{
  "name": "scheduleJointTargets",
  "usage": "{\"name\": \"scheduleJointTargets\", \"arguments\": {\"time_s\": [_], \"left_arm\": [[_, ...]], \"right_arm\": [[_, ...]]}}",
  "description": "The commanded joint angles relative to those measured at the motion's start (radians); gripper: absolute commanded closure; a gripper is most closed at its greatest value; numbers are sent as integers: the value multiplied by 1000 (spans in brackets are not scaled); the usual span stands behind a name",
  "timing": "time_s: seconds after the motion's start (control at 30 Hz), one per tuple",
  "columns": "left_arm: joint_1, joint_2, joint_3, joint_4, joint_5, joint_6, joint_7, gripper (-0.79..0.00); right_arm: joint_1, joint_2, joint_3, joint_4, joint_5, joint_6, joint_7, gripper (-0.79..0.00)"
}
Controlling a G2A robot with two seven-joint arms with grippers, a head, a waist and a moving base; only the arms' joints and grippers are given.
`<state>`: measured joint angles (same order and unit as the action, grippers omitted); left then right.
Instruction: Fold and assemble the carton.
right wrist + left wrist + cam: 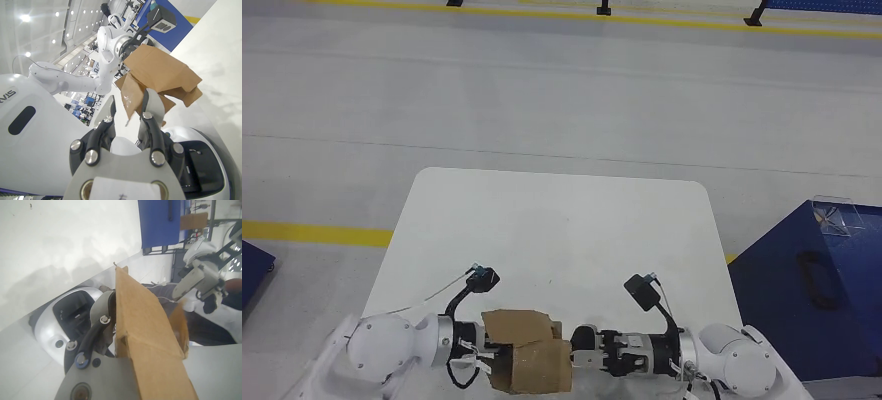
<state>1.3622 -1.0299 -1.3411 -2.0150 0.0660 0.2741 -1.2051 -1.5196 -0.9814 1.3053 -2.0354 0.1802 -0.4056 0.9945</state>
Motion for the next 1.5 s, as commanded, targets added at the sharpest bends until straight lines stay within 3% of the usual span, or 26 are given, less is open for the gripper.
{"name": "scheduleJointTargets", "arguments": {"time_s": [0.0,0.13,0.2,0.4,0.5,0.57,0.73,0.93,1.2,1.47], "left_arm": [[0,-2,-6,7,-58,28,10,0],[0,-2,-6,7,-58,28,10,0],[0,-2,-6,7,-58,28,10,0],[-47,-22,10,169,-522,264,-77,0],[-95,-31,99,291,-797,306,-35,0],[-150,-28,153,337,-882,331,-10,0],[-150,-28,153,337,-882,331,-10,0],[-136,-24,167,284,-832,287,42,0],[-104,-16,165,231,-804,235,58,0],[-72,-9,129,223,-854,208,92,0]], "right_arm": [[0,0,-1,0,0,0,1,-785],[0,0,-1,0,0,0,1,-785],[-2,1,25,-26,-83,-15,-54,-785],[-121,-3,155,-117,-290,-14,-394,-785],[-181,-8,171,-138,-307,16,-499,-785],[-181,-8,171,-138,-307,16,-499,-785],[-181,-8,171,-133,-314,29,-503,-785],[-153,-11,155,-120,-491,125,-527,-785],[-99,-23,35,-85,-646,206,-535,-785],[-52,-36,-90,-36,-692,209,-493,-785]]}}
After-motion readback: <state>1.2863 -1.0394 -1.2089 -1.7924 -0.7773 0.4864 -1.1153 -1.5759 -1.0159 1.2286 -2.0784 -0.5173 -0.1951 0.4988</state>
